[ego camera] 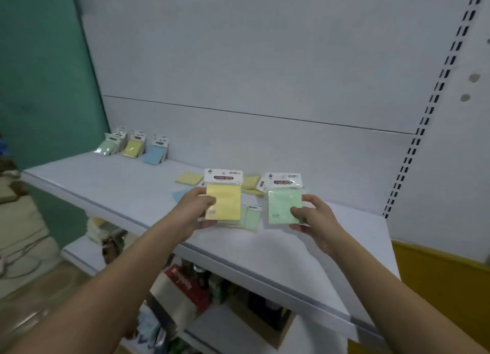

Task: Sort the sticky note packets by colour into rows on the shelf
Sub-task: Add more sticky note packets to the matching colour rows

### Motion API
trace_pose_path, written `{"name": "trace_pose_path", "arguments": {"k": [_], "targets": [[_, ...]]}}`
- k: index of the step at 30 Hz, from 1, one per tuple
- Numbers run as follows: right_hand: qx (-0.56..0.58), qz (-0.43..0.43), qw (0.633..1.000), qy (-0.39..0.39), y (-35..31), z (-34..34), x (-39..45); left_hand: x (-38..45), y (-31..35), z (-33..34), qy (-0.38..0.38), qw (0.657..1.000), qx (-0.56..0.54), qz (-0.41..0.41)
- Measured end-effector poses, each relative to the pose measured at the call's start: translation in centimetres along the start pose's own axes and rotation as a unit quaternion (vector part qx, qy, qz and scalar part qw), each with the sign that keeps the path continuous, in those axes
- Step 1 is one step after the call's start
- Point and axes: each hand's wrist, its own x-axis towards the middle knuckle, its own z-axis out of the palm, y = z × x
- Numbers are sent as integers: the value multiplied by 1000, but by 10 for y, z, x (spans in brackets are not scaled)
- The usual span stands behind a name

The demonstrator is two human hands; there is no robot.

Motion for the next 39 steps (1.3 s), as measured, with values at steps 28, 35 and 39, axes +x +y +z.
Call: {"name": "trace_pose_path", "arguments": {"k": [28,35,39], "targets": [[-32,-67,995,-66,27,435,-2,15,-29,-409,100,984,-95,108],[-29,-55,998,-16,43,474,80,113,-19,-433,77,989,-70,105],[26,-21,999,-2,52,513,140,175,-8,-450,113,990,-31,78]]}}
